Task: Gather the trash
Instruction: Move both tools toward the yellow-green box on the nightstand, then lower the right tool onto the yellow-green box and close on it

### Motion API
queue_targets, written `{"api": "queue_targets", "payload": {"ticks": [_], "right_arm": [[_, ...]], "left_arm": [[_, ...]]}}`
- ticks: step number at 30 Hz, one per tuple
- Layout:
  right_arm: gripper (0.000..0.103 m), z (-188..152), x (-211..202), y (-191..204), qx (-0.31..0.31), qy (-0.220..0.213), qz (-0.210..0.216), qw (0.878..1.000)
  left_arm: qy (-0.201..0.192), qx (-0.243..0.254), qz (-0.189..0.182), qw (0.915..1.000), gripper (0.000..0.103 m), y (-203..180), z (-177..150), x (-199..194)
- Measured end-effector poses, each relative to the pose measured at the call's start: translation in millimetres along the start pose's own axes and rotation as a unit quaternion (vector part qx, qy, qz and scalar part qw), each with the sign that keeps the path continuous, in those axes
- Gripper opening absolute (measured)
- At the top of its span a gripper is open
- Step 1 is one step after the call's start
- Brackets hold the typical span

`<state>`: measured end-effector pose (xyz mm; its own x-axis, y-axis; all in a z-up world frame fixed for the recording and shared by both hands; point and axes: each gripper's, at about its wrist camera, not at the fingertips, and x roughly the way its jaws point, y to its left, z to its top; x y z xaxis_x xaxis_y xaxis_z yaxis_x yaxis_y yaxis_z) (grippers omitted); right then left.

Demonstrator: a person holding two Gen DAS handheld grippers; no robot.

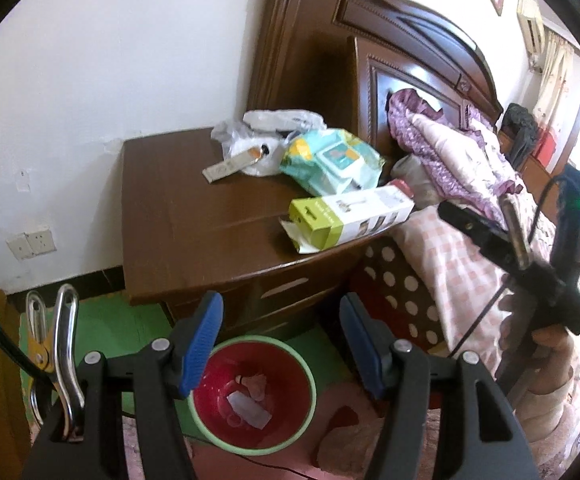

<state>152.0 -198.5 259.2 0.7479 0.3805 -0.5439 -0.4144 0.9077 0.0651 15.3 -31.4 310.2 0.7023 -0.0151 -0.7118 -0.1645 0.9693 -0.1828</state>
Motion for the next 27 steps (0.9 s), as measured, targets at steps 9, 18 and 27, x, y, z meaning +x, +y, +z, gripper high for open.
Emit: {"api": "queue_targets", "payload": {"ticks": [9, 18, 27], "right_arm": [[0.071, 12, -4, 2, 0.005, -0.003, 0.006, 1.0], [0.071, 27, 5, -25, 0.02, -0.004, 0.003, 1.0], [0.071, 26, 51, -66, 0.062, 0.025, -0.005, 0.998]], "left_arm": [[0.004, 0.005, -0.011, 0.9999, 0.064, -17, 22, -1], [-0.011, 0.015, 0.001, 0.9998, 0.064, -39, 47, 18], [0.022, -0.002, 0.008, 0.9997, 0.064, -40, 55, 85]]}}
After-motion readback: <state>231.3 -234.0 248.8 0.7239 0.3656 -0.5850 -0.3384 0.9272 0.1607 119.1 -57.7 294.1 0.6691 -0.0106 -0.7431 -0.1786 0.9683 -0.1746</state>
